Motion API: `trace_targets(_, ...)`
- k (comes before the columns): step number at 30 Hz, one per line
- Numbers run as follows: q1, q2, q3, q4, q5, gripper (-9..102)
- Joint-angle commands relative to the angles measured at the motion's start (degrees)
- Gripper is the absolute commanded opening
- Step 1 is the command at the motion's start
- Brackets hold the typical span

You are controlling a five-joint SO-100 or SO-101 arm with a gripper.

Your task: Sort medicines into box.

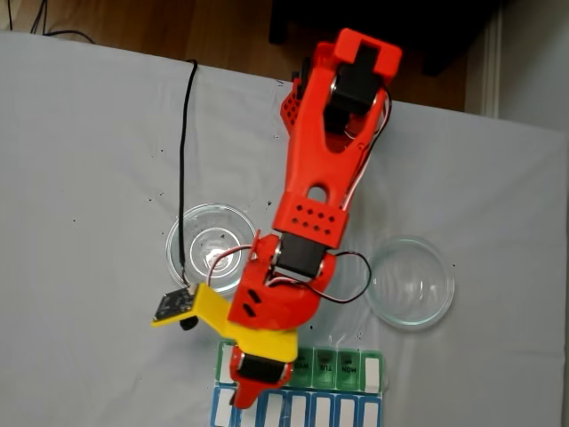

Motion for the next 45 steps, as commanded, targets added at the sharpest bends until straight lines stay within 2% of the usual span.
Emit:
trace_targets(1,0.35,1.49,-3.87,-0.62,-1.05,1)
trace_targets(16,-0.62,-6.50,-7.29,11.34,-10.46,1)
trace_targets(35,-0.88,-13.71,-13.36,21.53,-11.34,1)
trace_targets(42,-1.67,-22.24,-18.54,32.78,-11.69,1)
trace_targets(45,-2.29,-23.55,-15.03,32.08,-13.45,1)
